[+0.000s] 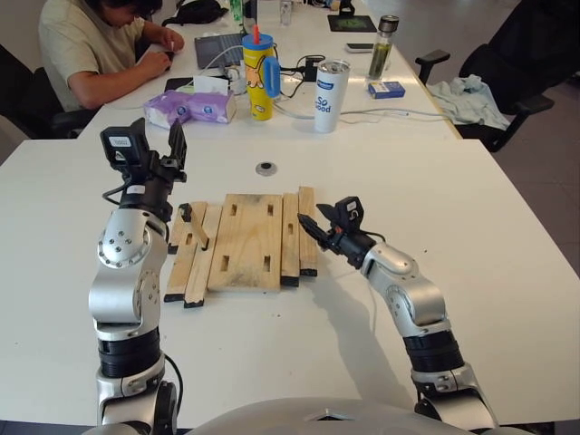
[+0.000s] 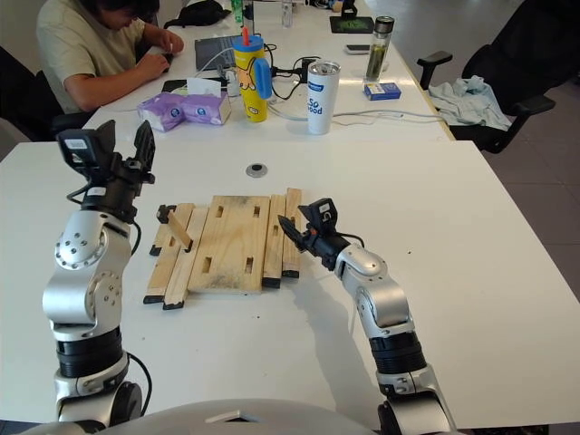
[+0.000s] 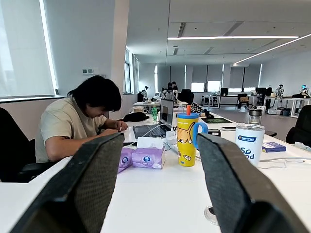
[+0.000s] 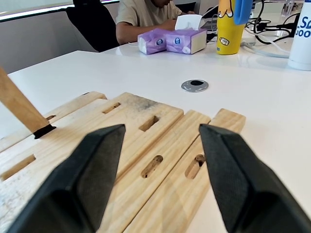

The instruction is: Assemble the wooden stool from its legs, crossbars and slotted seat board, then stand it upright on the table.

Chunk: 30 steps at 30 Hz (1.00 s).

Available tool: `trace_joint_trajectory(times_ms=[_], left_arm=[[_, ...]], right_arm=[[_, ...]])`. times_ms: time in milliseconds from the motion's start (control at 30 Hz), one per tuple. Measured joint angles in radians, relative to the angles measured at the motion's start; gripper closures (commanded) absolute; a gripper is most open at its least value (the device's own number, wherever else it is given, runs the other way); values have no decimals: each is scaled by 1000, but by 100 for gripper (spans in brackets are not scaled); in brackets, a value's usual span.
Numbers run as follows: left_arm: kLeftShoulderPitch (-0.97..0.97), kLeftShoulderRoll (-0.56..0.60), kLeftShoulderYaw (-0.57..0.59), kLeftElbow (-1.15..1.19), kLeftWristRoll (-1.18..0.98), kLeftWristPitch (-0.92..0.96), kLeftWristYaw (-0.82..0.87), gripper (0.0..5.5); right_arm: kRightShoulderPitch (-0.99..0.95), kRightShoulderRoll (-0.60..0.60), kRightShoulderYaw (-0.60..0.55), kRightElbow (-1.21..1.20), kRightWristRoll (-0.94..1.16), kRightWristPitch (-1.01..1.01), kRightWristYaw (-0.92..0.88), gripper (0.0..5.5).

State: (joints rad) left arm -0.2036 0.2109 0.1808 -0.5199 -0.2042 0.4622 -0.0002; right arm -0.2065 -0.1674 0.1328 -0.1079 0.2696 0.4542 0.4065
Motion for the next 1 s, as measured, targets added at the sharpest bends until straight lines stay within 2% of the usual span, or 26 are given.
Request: trace_joint_trajectory(times_ms=[167, 467, 900, 1000], left_arm=[[184, -31, -31, -77, -3, 44, -10, 272], [262, -44, -62, -45, 1, 89, -33, 272], [291, -49, -69, 5, -11, 94, -73, 482], [289, -49, -66, 6, -9, 92, -74, 508]], right_arm=[[14, -1, -1, -7, -8, 0, 0, 268], [31, 0, 3, -29, -10, 17, 0, 268], [38, 3, 7, -40, -11, 29, -2, 268], [38, 7, 7, -40, -13, 29, -6, 268]])
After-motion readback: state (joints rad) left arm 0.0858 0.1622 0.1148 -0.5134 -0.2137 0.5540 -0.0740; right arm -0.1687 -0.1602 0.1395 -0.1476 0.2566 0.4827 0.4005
